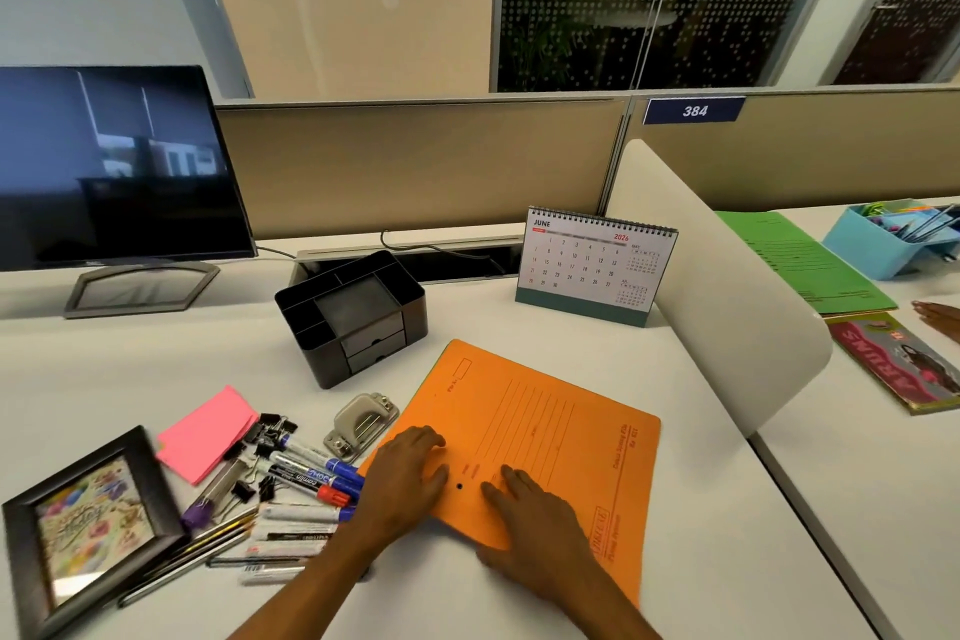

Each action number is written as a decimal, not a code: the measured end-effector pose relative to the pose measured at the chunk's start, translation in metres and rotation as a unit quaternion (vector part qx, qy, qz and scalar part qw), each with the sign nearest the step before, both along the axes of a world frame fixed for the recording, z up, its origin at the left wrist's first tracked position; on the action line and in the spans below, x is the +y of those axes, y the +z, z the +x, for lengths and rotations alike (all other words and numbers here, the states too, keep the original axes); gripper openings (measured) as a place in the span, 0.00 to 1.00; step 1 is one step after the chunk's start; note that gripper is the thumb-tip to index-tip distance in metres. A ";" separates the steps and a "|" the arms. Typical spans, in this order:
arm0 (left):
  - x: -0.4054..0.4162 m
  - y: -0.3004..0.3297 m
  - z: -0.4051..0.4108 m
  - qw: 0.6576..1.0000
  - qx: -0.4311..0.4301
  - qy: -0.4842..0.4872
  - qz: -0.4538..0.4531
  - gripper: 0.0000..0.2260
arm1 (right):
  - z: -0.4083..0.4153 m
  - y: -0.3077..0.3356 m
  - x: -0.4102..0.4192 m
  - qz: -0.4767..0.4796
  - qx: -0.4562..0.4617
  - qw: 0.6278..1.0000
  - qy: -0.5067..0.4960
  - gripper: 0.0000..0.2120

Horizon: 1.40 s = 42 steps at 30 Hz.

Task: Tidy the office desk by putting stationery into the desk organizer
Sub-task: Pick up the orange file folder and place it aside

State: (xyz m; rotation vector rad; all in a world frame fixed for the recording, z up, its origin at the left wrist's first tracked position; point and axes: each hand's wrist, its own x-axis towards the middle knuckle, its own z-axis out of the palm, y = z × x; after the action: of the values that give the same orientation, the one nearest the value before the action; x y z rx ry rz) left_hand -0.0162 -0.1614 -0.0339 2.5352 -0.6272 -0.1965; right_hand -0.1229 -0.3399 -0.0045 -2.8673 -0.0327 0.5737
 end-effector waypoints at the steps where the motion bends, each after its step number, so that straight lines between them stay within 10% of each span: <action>1: 0.001 0.000 -0.003 1.000 0.001 0.001 -0.003 0.32 | -0.001 0.001 0.001 -0.006 -0.004 1.000 0.008 0.34; 12: 0.006 0.002 -0.034 0.980 -0.115 0.126 -0.099 0.24 | -0.016 -0.002 0.004 -0.020 -0.207 0.978 0.015 0.25; 18: -0.012 0.039 -0.043 0.897 0.075 0.329 -0.284 0.46 | -0.018 0.003 0.015 -0.041 -0.340 0.940 0.003 0.18; 25: -0.032 0.068 -0.059 0.815 0.286 0.262 -0.431 0.06 | -0.021 0.012 0.033 -0.013 -0.434 0.901 -0.010 0.16; 42: 0.032 0.130 -0.056 0.824 0.216 0.151 -0.502 0.10 | 0.012 0.066 -0.035 0.287 -0.330 0.849 -0.297 0.32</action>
State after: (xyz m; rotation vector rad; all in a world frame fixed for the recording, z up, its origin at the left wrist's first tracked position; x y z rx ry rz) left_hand -0.0722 -0.1291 0.0965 1.4468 -0.0648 -0.2327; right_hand -0.1111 -0.3751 0.0614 -2.1593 0.4707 -0.4794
